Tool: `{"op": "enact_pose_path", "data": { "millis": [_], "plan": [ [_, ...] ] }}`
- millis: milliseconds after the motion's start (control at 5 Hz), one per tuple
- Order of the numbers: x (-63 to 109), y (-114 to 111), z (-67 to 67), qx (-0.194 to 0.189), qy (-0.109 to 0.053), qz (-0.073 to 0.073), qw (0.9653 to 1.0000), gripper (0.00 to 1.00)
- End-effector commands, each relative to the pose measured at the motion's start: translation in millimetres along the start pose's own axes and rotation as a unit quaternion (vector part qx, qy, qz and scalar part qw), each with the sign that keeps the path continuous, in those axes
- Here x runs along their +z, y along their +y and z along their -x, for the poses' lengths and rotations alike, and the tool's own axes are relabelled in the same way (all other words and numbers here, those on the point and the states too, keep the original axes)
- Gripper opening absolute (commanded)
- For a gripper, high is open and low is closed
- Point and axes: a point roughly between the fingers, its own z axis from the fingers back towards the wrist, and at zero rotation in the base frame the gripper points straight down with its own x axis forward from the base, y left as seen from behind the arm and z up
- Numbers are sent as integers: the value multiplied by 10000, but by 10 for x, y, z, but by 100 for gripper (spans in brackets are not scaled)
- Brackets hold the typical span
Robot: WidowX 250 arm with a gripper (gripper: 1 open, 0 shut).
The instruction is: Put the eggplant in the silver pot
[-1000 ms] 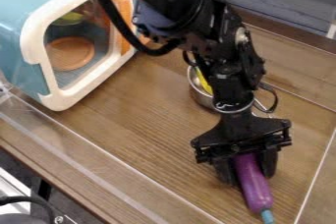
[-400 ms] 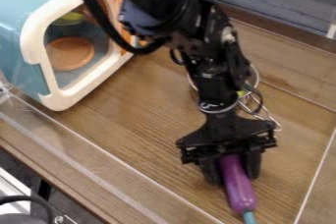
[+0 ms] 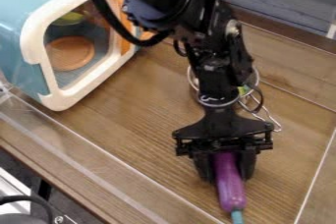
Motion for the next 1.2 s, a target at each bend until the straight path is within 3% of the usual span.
{"op": "enact_pose_path", "data": {
  "millis": [0, 400, 800, 1000],
  "plan": [
    [75, -82, -117, 68, -115, 116, 9998, 0],
    [74, -86, -252, 441, -121, 134, 9989, 0],
    [3, 5, -184, 665, -102, 125, 9977, 0],
    [91, -3, -173, 527, -57, 62, 9986, 0]
  ]
}}
